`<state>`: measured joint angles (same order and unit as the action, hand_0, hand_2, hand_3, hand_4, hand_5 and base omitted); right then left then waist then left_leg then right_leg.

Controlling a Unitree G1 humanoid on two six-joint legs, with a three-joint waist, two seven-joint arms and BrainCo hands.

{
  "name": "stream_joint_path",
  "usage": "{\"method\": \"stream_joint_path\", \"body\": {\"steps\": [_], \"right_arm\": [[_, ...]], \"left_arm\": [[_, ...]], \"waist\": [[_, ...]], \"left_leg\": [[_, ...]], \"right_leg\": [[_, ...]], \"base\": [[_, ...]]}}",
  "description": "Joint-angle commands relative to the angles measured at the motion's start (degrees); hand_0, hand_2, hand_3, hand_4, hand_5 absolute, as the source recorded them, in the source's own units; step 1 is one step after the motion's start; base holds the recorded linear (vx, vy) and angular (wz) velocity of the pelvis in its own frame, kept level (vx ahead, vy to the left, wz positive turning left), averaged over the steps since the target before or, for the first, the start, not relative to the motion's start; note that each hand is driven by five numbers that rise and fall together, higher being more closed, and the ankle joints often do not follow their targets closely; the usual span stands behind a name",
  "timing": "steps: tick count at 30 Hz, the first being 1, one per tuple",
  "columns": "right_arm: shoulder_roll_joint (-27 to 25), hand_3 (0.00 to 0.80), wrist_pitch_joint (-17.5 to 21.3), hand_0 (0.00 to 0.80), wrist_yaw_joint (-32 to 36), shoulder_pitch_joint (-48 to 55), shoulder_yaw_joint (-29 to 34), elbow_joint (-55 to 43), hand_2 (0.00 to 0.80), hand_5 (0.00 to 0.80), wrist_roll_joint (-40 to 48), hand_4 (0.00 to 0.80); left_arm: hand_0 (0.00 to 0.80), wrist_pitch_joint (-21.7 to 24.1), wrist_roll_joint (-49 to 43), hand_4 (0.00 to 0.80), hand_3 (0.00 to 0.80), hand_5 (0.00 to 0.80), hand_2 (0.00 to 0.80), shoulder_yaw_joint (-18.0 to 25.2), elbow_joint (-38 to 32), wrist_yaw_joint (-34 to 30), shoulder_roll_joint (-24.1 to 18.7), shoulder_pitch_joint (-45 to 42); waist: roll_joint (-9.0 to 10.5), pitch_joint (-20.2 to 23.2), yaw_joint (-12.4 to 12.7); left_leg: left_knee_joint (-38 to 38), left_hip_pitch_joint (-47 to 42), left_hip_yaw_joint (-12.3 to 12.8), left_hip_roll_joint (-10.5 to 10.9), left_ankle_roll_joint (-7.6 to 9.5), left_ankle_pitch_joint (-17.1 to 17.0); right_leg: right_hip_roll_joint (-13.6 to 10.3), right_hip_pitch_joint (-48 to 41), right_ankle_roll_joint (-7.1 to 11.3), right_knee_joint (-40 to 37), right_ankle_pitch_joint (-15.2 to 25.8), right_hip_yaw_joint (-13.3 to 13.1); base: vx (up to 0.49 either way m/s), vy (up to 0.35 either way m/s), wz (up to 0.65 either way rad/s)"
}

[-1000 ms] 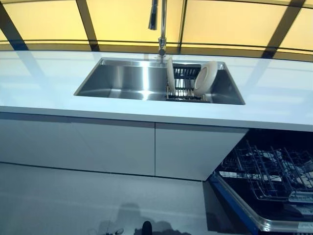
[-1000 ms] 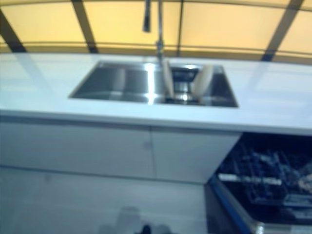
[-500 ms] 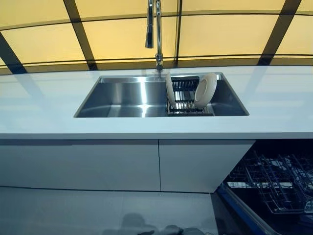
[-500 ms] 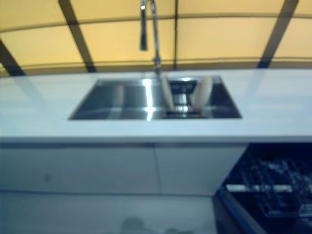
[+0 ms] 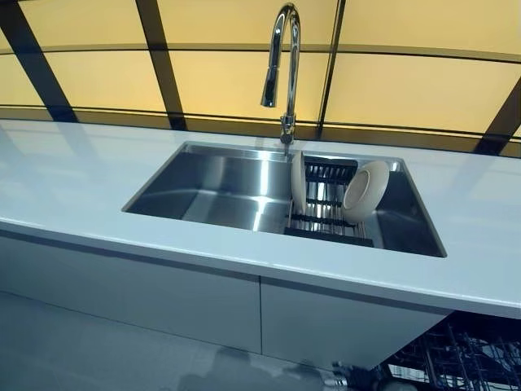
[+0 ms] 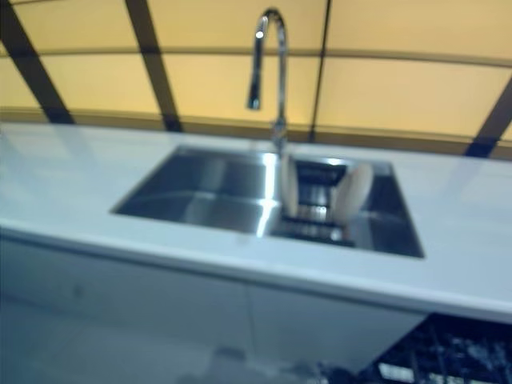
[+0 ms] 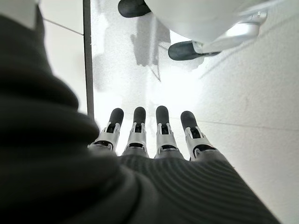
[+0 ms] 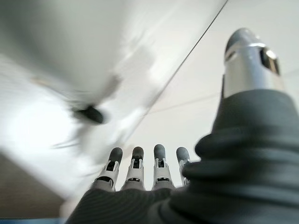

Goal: Take plates into dishwasher

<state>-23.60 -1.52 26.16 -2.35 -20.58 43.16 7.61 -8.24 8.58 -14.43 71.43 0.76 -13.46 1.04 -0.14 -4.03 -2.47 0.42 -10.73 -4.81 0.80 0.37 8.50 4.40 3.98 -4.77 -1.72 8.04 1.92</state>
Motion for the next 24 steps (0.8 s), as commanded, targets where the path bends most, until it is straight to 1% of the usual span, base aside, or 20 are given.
{"method": "stream_joint_path", "body": {"steps": [1, 3, 4, 5, 6, 8, 10, 12, 15, 18, 20, 21, 24], "right_arm": [[-4.59, 0.000, -5.75, 0.000, 10.94, 1.79, 1.48, -14.77, 0.000, 0.000, 9.83, 0.000], [-7.83, 0.000, -8.19, 0.000, 15.64, 3.52, 4.78, -23.08, 0.000, 0.000, 16.16, 0.000], [-7.95, 0.000, -8.14, 0.000, 15.81, 3.61, 4.91, -23.31, 0.000, 0.000, 16.48, 0.000], [-9.50, 0.000, -10.00, 0.000, 18.84, 4.53, 8.18, -27.69, 0.000, 0.000, 19.42, 0.000], [-10.23, 0.000, -10.71, 0.000, 21.66, 4.67, 9.72, -29.26, 0.000, 0.000, 20.39, 0.000], [-12.13, 0.000, -12.30, 0.000, 24.65, 4.85, 12.18, -32.05, 0.000, 0.000, 23.76, 0.000], [-13.24, 0.000, -14.02, 0.000, 25.04, 4.32, 14.91, -34.71, 0.000, 0.000, 30.70, 0.000], [-13.04, 0.000, -15.54, 0.000, 24.12, 3.41, 17.89, -36.27, 0.000, 0.000, 36.91, 0.000], [-12.06, 0.000, -15.79, 0.000, 23.58, 2.25, 21.36, -36.65, 0.000, 0.000, 43.57, 0.000], [-10.83, 0.000, -15.05, 0.000, 19.86, 1.35, 24.93, -38.74, 0.000, 0.000, 52.74, 0.000], [-9.62, 0.000, -13.03, 0.000, 15.25, 0.14, 27.31, -38.24, 0.000, 0.000, 57.29, 0.000], [-8.77, 0.000, -11.39, 0.000, 13.70, -0.72, 28.30, -37.47, 0.000, 0.000, 58.69, 0.000], [-7.53, 0.000, -6.31, 0.000, 7.84, -2.53, 29.89, -35.29, 0.000, 0.000, 57.21, 0.000]], "left_arm": [[0.000, 0.04, -3.22, 0.000, 0.000, 0.000, 0.000, 2.52, -0.52, -1.33, -5.65, -1.38], [0.000, 0.44, -3.52, 0.000, 0.000, 0.000, 0.000, 3.61, -0.62, -1.96, -6.60, -2.08], [0.000, 0.47, -3.54, 0.000, 0.000, 0.000, 0.000, 3.66, -0.60, -1.97, -6.62, -2.11], [0.000, 1.07, -3.97, 0.000, 0.000, 0.000, 0.000, 4.69, -0.03, -2.37, -6.89, -2.46], [0.000, 1.45, -4.16, 0.000, 0.000, 0.000, 0.000, 5.05, 0.36, -2.52, -6.90, -2.59], [0.000, 1.92, -4.50, 0.000, 0.000, 0.000, 0.000, 5.47, 0.71, -2.44, -6.76, -2.86], [0.000, 2.57, -4.59, 0.000, 0.000, 0.000, 0.000, 5.61, 1.03, -2.25, -6.62, -3.20], [0.000, 2.96, -4.76, 0.000, 0.000, 0.000, 0.000, 5.79, 1.68, -2.07, -6.39, -3.19], [0.000, 3.55, -4.76, 0.000, 0.000, 0.000, 0.000, 5.80, 2.70, -1.42, -5.90, -3.40], [0.000, 3.86, -4.94, 0.000, 0.000, 0.000, 0.000, 5.64, 3.37, -0.88, -5.43, -3.78], [0.000, 3.85, -5.33, 0.000, 0.000, 0.000, 0.000, 5.29, 3.74, -0.60, -5.04, -3.84], [0.000, 3.71, -5.46, 0.000, 0.000, 0.000, 0.000, 5.06, 3.84, -0.36, -4.78, -3.84], [0.000, 2.99, -5.56, 0.000, 0.000, 0.000, 0.000, 4.77, 3.37, 0.25, -4.44, -3.99]], "waist": [[2.22, -0.54, -1.34], [2.51, -0.60, -2.20], [2.51, -0.59, -2.22], [2.69, -0.46, -2.98], [2.76, -0.34, -3.33], [2.97, -0.20, -3.69], [3.15, -0.13, -3.98], [3.23, 0.10, -4.28], [3.22, 0.55, -4.76], [3.09, 0.86, -5.32], [2.89, 0.78, -5.46], [2.72, 0.66, -5.41], [2.28, 0.05, -5.04]], "left_leg": [[-1.85, 3.68, 3.37, 3.65, 5.41, -2.05], [-1.66, 3.63, 4.37, 3.38, 5.47, -1.96], [-1.65, 3.62, 4.41, 3.37, 5.47, -1.95], [-1.37, 3.47, 5.23, 3.26, 5.49, -1.94], [-1.12, 3.36, 5.67, 3.17, 5.48, -1.95], [-0.72, 3.13, 6.48, 3.04, 5.41, -2.08], [-0.19, 2.77, 7.18, 2.95, 5.38, -2.27], [0.21, 2.52, 7.76, 2.86, 5.44, -2.27], [0.67, 2.26, 8.72, 2.76, 5.61, -2.17], [0.69, 2.01, 9.56, 2.86, 5.86, -1.88], [0.51, 1.77, 9.89, 2.97, 6.00, -1.56], [0.48, 1.63, 10.02, 3.07, 6.10, -1.37], [0.35, 1.01, 10.88, 3.36, 6.10, -0.99]], "right_leg": [[-4.37, 2.51, 8.70, 3.71, -2.41, -1.74], [-4.33, 3.30, 8.92, 4.84, -2.73, -1.94], [-4.33, 3.35, 8.94, 4.92, -2.75, -1.95], [-4.23, 3.86, 9.18, 5.51, -2.81, -2.36], [-4.18, 4.08, 9.30, 5.77, -2.87, -2.57], [-4.12, 4.28, 9.55, 6.09, -2.81, -2.73], [-4.04, 4.28, 9.78, 6.24, -2.71, -3.01], [-3.86, 4.15, 10.01, 6.31, -2.58, -3.44], [-3.60, 4.17, 10.30, 6.49, -2.43, -4.12], [-3.41, 4.28, 10.67, 6.39, -1.83, -4.83], [-3.39, 4.32, 10.85, 6.36, -1.39, -5.19], [-3.39, 4.27, 10.89, 6.28, -1.22, -5.18], [-3.72, 4.24, 11.06, 6.36, -0.40, -4.04]], "base": [[0.050, -0.021, -0.02], [0.046, -0.009, -0.01], [0.060, 0.002, 0.00], [0.062, 0.010, -0.05], [0.075, 0.012, -0.12], [0.056, 0.010, -0.17], [0.059, 0.012, -0.06], [0.052, 0.014, -0.09], [0.049, 0.028, -0.11], [0.042, 0.035, -0.15], [0.031, 0.036, -0.12], [0.030, 0.035, -0.18], [0.036, 0.017, -0.26]]}}
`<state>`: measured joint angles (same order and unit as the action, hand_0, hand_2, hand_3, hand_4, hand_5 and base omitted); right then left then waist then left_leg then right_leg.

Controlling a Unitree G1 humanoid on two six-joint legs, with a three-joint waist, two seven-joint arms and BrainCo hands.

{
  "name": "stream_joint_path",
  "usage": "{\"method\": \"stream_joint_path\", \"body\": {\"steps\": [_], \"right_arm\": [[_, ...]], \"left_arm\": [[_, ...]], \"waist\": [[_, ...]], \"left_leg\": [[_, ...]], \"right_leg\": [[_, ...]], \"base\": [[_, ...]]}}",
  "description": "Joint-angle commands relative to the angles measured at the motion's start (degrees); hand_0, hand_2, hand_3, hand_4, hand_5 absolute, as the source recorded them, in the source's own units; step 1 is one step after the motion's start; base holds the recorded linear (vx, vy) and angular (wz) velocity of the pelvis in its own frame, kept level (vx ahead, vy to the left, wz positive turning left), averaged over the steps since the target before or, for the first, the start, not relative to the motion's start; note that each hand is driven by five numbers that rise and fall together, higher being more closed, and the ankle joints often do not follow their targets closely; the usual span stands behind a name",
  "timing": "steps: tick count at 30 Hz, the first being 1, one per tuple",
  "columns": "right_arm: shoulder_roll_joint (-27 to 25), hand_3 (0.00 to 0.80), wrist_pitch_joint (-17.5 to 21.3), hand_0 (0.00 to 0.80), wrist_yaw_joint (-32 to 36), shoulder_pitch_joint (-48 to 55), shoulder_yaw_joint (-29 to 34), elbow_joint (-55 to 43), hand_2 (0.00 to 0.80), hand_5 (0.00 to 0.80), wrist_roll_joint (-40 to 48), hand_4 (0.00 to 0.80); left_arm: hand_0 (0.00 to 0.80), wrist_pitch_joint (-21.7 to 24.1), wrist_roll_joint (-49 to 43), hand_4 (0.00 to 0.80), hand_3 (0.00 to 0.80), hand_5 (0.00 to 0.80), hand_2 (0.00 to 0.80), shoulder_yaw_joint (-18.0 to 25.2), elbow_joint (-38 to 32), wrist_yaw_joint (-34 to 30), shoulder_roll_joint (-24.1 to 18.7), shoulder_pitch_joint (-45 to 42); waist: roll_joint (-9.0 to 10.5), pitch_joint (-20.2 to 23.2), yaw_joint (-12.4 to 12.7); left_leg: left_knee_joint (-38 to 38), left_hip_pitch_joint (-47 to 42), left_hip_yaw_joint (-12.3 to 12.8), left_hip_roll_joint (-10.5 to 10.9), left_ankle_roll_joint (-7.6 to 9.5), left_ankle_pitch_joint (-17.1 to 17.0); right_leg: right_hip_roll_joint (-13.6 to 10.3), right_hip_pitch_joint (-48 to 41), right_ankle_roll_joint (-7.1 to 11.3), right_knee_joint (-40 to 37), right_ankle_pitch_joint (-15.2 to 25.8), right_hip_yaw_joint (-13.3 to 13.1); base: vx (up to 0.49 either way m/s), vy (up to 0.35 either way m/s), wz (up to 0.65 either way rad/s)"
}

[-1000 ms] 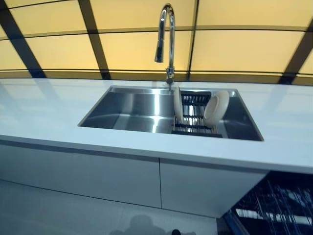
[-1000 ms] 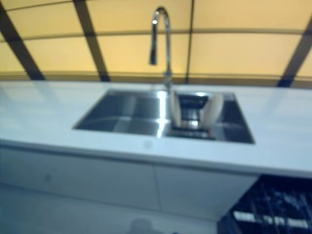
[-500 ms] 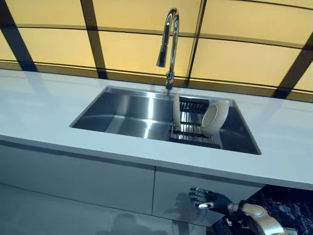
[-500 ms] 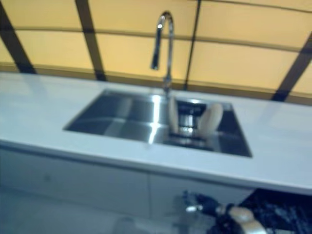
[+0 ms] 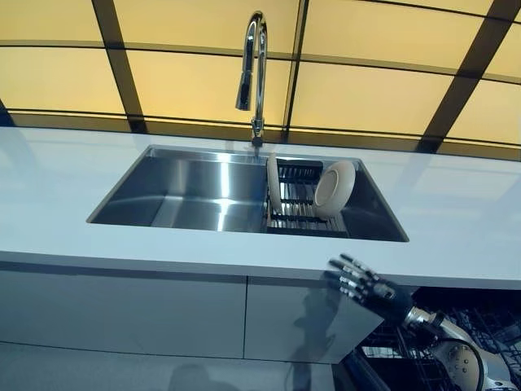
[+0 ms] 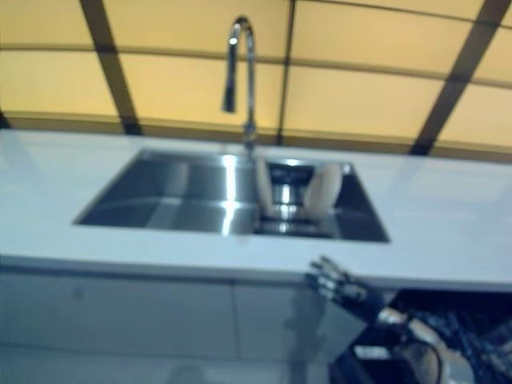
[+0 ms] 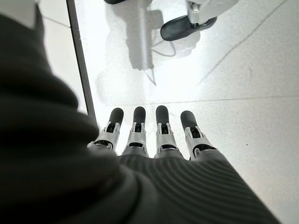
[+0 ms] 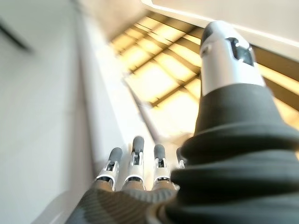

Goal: Take plates into dishwasher

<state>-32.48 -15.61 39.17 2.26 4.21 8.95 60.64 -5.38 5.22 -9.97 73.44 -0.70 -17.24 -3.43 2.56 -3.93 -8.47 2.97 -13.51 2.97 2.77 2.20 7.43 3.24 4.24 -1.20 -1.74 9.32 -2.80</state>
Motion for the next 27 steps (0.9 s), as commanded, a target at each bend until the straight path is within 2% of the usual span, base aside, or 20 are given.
{"method": "stream_joint_path", "body": {"steps": [1, 4, 7, 10, 13, 14, 16, 17, 18, 19, 20, 21, 22, 23, 24, 27], "right_arm": [[0.92, 0.000, 8.91, 0.000, -6.99, -8.15, 5.15, -0.82, 0.000, 0.000, 4.73, 0.000], [0.03, 0.000, 12.01, 0.000, -13.96, -14.34, 4.22, 0.78, 0.000, 0.000, 3.46, 0.000], [-1.51, 0.000, 13.04, 0.000, -21.45, -20.74, 2.13, 3.54, 0.000, 0.000, 0.35, 0.000], [-4.90, 0.000, 12.51, 0.000, -29.34, -27.44, 0.67, 7.79, 0.000, 0.000, 0.04, 0.000], [-7.37, 0.000, 11.71, 0.000, -35.05, -32.03, -0.67, 12.29, 0.000, 0.000, -3.45, 0.000], [-8.38, 0.000, 11.00, 0.000, -36.06, -33.87, -1.83, 13.51, 0.000, 0.000, -4.31, 0.000], [-9.48, 0.000, 10.51, 0.000, -36.27, -36.74, -4.54, 14.48, 0.000, 0.000, -6.62, 0.000], [-9.84, 0.000, 10.19, 0.000, -36.14, -37.15, -5.34, 14.17, 0.000, 0.000, -7.29, 0.000], [-9.90, 0.000, 9.71, 0.000, -37.17, -37.22, -6.29, 13.38, 0.000, 0.000, -8.90, 0.000], [-9.79, 0.000, 10.34, 0.000, -37.57, -37.37, -7.07, 13.79, 0.000, 0.000, -10.60, 0.000], [-9.69, 0.000, 10.61, 0.000, -37.07, -38.20, -8.26, 14.36, 0.000, 0.000, -12.30, 0.000], [-9.52, 0.000, 10.71, 0.000, -37.28, -39.16, -9.49, 14.95, 0.000, 0.000, -13.44, 0.000], [-9.53, 0.000, 10.45, 0.000, -37.84, -39.70, -10.04, 14.94, 0.000, 0.000, -14.24, 0.000], [-9.87, 0.000, 10.44, 0.000, -38.43, -40.12, -10.46, 14.73, 0.000, 0.000, -15.89, 0.000], [-9.99, 0.000, 9.58, 0.000, -38.78, -40.25, -10.98, 13.80, 0.000, 0.000, -16.14, 0.000], [-10.61, 0.000, 7.25, 0.000, -37.66, -39.81, -11.52, 12.37, 0.000, 0.000, -17.37, 0.000]], "left_arm": [[0.000, -0.03, -1.96, 0.000, 0.000, 0.000, 0.000, 0.06, 1.05, 1.84, -0.73, 0.36], [0.000, -0.12, -0.64, 0.000, 0.000, 0.000, 0.000, 0.02, 0.24, 1.91, -1.21, 0.73], [0.000, -0.51, -0.63, 0.000, 0.000, 0.000, 0.000, -0.19, -0.01, 1.54, -1.58, 2.31], [0.000, -0.91, -0.37, 0.000, 0.000, 0.000, 0.000, -0.71, 0.08, 0.75, -1.91, 3.45], [0.000, -1.13, -0.22, 0.000, 0.000, 0.000, 0.000, -1.85, 0.44, 0.63, -1.28, 4.00], [0.000, -0.98, 0.21, 0.000, 0.000, 0.000, 0.000, -2.23, 0.72, 0.88, -0.98, 4.02], [0.000, -0.03, 1.31, 0.000, 0.000, 0.000, 0.000, -2.33, 1.21, 1.13, -0.45, 4.08], [0.000, 0.05, 1.43, 0.000, 0.000, 0.000, 0.000, -2.05, 1.00, 0.94, -0.26, 4.20], [0.000, -0.42, 1.64, 0.000, 0.000, 0.000, 0.000, -1.91, 0.11, 0.57, 0.03, 4.54], [0.000, -0.98, 1.74, 0.000, 0.000, 0.000, 0.000, -1.94, -0.84, 0.54, 0.28, 4.67], [0.000, -1.04, 2.16, 0.000, 0.000, 0.000, 0.000, -2.20, -1.41, 0.55, 0.51, 4.81], [0.000, -0.81, 1.98, 0.000, 0.000, 0.000, 0.000, -2.46, -1.71, 0.44, 0.64, 4.87], [0.000, -1.12, 1.35, 0.000, 0.000, 0.000, 0.000, -2.51, -2.22, 0.28, 0.73, 5.11], [0.000, -1.85, 1.54, 0.000, 0.000, 0.000, 0.000, -3.16, -3.16, 0.74, 0.96, 5.88], [0.000, -2.19, 2.59, 0.000, 0.000, 0.000, 0.000, -3.74, -3.55, 1.03, 0.79, 6.13], [0.000, -2.19, 3.94, 0.000, 0.000, 0.000, 0.000, -4.17, -3.34, 1.09, 0.37, 6.95]], "waist": [[-0.59, -0.32, 1.25], [-1.33, -0.96, 2.60], [-1.53, -1.18, 3.54], [-1.56, -0.49, 4.25], [-1.17, 0.62, 4.81], [-1.04, 1.00, 5.04], [-0.39, 0.89, 5.82], [-0.10, 0.57, 6.09], [0.52, -0.34, 6.84], [0.60, -0.90, 7.19], [0.85, -1.47, 7.53], [0.63, -1.88, 7.67], [0.97, -2.39, 8.08], [1.19, -2.95, 8.72], [1.15, -2.67, 8.54], [0.38, -1.56, 8.10]], "left_leg": [[-2.10, 3.56, 3.53, 1.41, 4.24, 0.00], [-1.74, 2.87, 5.26, 0.86, 3.74, -0.10], [-2.23, 2.45, 5.72, 0.49, 3.51, 0.51], [-2.29, 1.23, 6.02, -0.49, 2.85, 0.97], [-4.58, 0.41, 4.88, -1.49, 1.71, 2.50], [-6.96, 0.45, 4.42, -2.03, 0.95, 2.22], [-21.23, 5.16, 4.01, -3.64, -1.09, -3.30], [-26.32, 8.44, 3.81, -4.27, -1.55, -4.88], [-28.92, 13.60, 2.95, -4.01, -1.46, -5.81], [-26.83, 15.63, 2.30, -3.11, -1.62, -5.25], [-21.82, 15.78, 2.66, -2.35, -1.56, -4.41], [-12.88, 15.81, 3.26, -1.83, -1.89, -5.66], [-11.56, 16.00, 2.90, -1.68, -1.77, -5.89], [-12.54, 18.21, 1.47, -0.59, -1.72, -5.11], [-11.78, 17.48, 1.35, -0.57, -1.22, -4.86], [-5.56, 12.91, 1.29, -0.59, -0.57, -5.26]], "right_leg": [[-2.76, 3.87, 7.46, 6.54, -1.71, 1.55], [-3.54, 2.36, 6.82, 6.63, -3.91, 5.18], [-3.83, 1.46, 6.33, 6.48, -5.04, 6.18], [-3.82, 0.38, 5.65, 6.87, -6.93, 7.13], [-3.27, -0.82, 4.06, 6.67, -8.38, 6.63], [-2.96, -1.36, 3.17, 6.40, -8.69, 6.48], [-1.91, -3.33, 0.84, 5.02, -9.27, 5.21], [-1.74, -4.22, 0.04, 4.46, -9.30, 5.18], [-1.83, -5.89, -0.62, 3.82, -9.51, 4.83], [-2.06, -6.95, -0.37, 3.20, -9.54, 5.24], [-2.59, -7.99, 0.30, 2.56, -9.38, 5.89], [-2.53, -8.75, 0.72, 1.97, -9.22, 6.52], [-3.20, -9.35, 0.79, 1.73, -9.41, 7.42], [-3.87, -9.65, 0.92, 1.50, -9.58, 8.79], [-3.88, -9.31, 1.05, 1.66, -9.95, 8.20], [-4.30, -8.18, 1.94, 2.46, -10.54, 8.73]], "base": [[0.055, 0.003, -0.36], [0.054, -0.023, -0.46], [0.079, -0.092, -0.36], [0.133, -0.140, 0.01], [0.176, -0.174, 0.11], [0.206, -0.183, 0.12], [0.141, -0.172, 0.18], [0.047, -0.123, 0.13], [0.021, -0.049, -0.16], [0.031, 0.025, -0.27], [0.029, 0.102, -0.29], [0.031, 0.105, -0.09], [0.017, 0.124, -0.03], [0.049, 0.113, 0.05], [0.105, 0.154, 0.01], [0.157, 0.122, -0.17]]}}
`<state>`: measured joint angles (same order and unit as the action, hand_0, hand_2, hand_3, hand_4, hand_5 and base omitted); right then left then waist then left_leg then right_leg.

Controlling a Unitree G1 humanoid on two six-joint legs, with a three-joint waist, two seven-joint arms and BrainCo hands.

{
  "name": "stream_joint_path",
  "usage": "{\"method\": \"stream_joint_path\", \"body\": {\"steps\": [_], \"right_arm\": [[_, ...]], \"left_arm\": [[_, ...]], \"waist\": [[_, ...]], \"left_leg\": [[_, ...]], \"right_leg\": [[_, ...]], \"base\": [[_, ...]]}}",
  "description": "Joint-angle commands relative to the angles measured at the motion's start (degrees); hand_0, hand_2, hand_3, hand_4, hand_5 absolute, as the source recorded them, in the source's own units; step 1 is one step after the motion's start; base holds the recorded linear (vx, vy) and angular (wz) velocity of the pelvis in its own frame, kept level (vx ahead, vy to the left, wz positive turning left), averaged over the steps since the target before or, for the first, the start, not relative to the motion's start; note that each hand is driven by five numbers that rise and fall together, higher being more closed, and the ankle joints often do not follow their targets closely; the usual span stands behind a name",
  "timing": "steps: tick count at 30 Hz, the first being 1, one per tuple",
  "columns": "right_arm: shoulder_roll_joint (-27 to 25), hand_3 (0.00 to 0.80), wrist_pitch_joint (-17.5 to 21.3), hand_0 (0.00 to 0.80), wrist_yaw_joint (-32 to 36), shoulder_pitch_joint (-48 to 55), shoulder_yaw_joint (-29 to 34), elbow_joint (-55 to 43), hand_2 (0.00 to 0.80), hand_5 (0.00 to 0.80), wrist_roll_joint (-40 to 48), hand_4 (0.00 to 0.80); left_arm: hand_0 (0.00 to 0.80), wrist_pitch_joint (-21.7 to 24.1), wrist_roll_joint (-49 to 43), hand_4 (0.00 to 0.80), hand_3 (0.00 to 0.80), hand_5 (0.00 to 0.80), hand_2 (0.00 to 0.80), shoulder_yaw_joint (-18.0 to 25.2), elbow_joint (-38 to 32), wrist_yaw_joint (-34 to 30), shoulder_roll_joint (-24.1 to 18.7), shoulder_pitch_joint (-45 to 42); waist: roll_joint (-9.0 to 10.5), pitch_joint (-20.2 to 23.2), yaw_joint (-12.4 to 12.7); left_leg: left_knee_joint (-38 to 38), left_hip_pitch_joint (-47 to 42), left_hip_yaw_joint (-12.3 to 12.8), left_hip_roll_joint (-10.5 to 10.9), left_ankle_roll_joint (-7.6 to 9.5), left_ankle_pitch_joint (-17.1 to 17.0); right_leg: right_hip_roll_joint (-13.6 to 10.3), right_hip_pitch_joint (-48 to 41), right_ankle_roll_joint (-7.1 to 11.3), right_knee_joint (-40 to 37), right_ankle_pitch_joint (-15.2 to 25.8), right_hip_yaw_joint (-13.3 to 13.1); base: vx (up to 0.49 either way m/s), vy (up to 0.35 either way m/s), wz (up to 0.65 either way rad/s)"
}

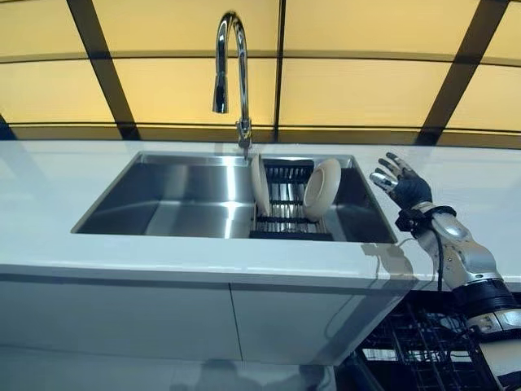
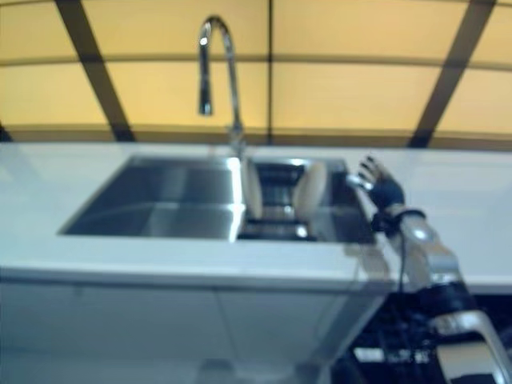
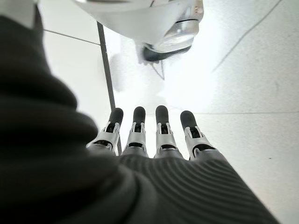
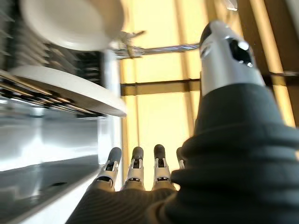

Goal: Take plates into dishwasher

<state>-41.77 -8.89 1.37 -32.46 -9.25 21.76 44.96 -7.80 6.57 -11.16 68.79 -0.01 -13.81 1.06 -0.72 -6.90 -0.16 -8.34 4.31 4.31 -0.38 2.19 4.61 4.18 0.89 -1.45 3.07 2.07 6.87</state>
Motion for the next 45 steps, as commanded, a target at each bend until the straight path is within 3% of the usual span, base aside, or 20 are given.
{"method": "stream_joint_path", "body": {"steps": [1, 16, 21, 45], "right_arm": [[-1.85, 0.000, -0.45, 0.000, 1.62, -5.02, 2.35, -0.03, 0.000, 0.000, -1.39, 0.000], [-4.78, 0.000, -4.54, 0.000, -0.74, -6.13, 2.76, 1.15, 0.000, 0.000, -1.92, 0.000], [-6.47, 0.000, -8.97, 0.000, 0.57, -7.53, 2.57, 1.63, 0.000, 0.000, -1.52, 0.000], [-7.64, 0.000, -13.08, 0.000, 2.27, -9.53, 1.06, 5.06, 0.000, 0.000, -0.10, 0.000]], "left_arm": [[0.000, 0.60, 2.88, 0.000, 0.000, 0.000, 0.000, -2.96, 1.99, 0.48, -3.43, 2.52], [0.000, 1.99, 0.99, 0.000, 0.000, 0.000, 0.000, -2.83, 3.67, 0.40, -4.13, 0.18], [0.000, 1.98, 1.03, 0.000, 0.000, 0.000, 0.000, -2.72, 3.40, 0.01, -4.49, -0.25], [0.000, 2.02, 0.50, 0.000, 0.000, 0.000, 0.000, -4.09, 3.20, -0.52, -4.88, -1.67]], "waist": [[3.62, 1.88, -0.27], [3.94, 4.26, -0.17], [4.09, 4.33, -0.13], [4.23, 3.20, 0.20]], "left_leg": [[7.24, -6.30, 0.21, 2.30, -0.42, -2.43], [13.34, -8.99, 0.60, 2.19, 0.38, -3.17], [13.34, -8.53, 0.67, 2.30, 0.43, -2.88], [13.34, -7.14, 0.63, 2.21, 0.06, -2.88]], "right_leg": [[-5.29, -4.71, 2.37, -2.55, -3.33, -0.86], [-4.76, -3.99, 3.22, -3.48, -3.15, -1.26], [-4.66, -3.65, 3.64, -4.62, -2.18, -1.64], [-4.43, -3.09, 3.92, -6.51, -1.25, -1.20]], "base": [[0.154, 0.058, -0.07], [0.074, 0.007, 0.04], [0.061, -0.002, -0.03], [0.022, -0.009, -0.01]]}}
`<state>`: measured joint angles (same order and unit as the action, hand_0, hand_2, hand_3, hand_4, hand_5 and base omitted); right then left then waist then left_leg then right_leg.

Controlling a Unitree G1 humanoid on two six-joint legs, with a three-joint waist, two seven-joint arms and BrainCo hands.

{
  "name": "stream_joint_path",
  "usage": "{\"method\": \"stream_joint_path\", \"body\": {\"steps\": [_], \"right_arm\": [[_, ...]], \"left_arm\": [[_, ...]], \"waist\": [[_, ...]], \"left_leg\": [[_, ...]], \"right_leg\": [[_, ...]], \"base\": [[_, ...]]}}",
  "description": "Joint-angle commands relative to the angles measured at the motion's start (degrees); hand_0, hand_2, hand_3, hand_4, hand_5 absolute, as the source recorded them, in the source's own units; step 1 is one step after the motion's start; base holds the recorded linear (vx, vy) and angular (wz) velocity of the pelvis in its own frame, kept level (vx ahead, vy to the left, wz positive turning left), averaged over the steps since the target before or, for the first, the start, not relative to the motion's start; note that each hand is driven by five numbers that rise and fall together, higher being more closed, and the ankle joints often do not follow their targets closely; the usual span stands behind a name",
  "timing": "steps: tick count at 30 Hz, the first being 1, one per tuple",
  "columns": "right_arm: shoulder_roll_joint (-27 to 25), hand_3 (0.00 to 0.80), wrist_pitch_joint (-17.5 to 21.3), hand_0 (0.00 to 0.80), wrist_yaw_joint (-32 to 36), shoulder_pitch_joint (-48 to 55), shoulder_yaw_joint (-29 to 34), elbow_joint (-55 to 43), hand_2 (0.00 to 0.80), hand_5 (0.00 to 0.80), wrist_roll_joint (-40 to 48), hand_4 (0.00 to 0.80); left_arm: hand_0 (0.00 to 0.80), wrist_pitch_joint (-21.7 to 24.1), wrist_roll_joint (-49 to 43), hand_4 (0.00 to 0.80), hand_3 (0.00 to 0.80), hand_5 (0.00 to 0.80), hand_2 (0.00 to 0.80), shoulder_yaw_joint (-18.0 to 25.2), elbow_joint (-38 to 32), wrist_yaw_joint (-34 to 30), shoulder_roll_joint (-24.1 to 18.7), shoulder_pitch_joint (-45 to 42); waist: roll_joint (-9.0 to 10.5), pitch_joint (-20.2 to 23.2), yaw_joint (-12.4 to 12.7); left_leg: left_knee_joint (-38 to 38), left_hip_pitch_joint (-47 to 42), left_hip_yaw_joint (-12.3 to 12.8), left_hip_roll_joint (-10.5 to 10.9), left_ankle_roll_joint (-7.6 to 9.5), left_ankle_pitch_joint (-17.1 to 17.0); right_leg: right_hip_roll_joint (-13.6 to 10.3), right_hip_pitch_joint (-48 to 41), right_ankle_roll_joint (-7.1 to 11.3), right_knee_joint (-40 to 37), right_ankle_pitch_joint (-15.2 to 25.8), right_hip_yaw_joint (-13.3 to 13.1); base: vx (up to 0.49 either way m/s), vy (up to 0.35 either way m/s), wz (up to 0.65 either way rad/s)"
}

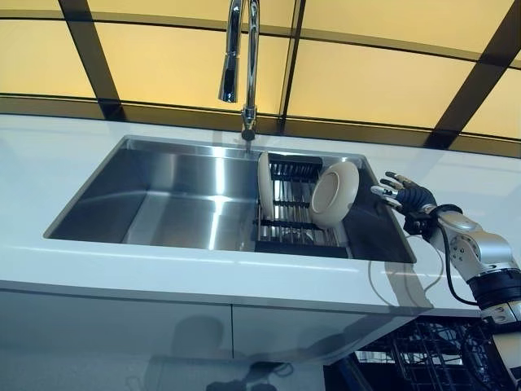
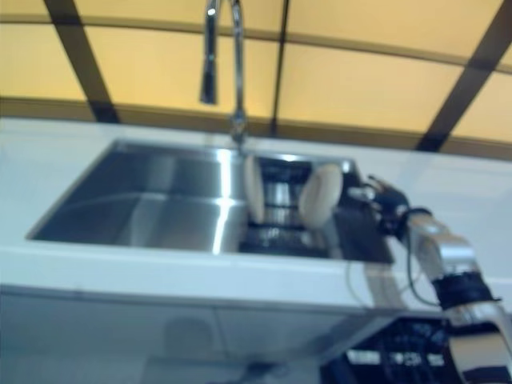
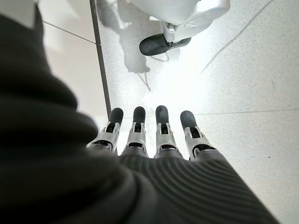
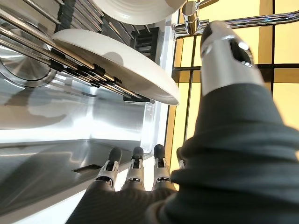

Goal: Take plates into dishwasher

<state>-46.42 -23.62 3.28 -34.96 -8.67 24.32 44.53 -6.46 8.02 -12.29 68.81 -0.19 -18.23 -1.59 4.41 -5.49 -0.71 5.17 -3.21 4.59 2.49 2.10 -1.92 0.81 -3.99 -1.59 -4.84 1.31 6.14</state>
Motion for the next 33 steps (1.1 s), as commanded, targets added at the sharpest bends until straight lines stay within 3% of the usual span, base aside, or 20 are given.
{"method": "stream_joint_path", "body": {"steps": [1, 33], "right_arm": [[-3.06, 0.000, 1.56, 0.000, 0.33, -7.09, 0.39, 2.40, 0.000, 0.000, 0.38, 0.000], [-2.24, 0.000, -2.44, 0.000, -1.01, -10.29, -2.37, 1.93, 0.000, 0.000, 0.15, 0.000]], "left_arm": [[0.000, 0.68, -1.01, 0.000, 0.000, 0.000, 0.000, -2.99, 3.16, -0.38, -0.50, 1.00], [0.000, 0.83, -0.43, 0.000, 0.000, 0.000, 0.000, -3.69, 3.45, 0.05, -0.21, 0.60]], "waist": [[-0.88, 1.74, 0.77], [-0.49, 0.19, 1.51]], "left_leg": [[-0.17, 0.44, 0.33, -0.68, 0.09, 3.62], [-0.17, 0.54, -0.47, -0.72, -0.11, 3.55]], "right_leg": [[-1.09, 1.81, 4.07, 1.37, -0.48, -0.38], [-1.25, 1.76, 3.85, 1.81, -1.07, 0.34]], "base": [[0.000, 0.000, 0.00], [0.002, 0.001, 0.00]]}}
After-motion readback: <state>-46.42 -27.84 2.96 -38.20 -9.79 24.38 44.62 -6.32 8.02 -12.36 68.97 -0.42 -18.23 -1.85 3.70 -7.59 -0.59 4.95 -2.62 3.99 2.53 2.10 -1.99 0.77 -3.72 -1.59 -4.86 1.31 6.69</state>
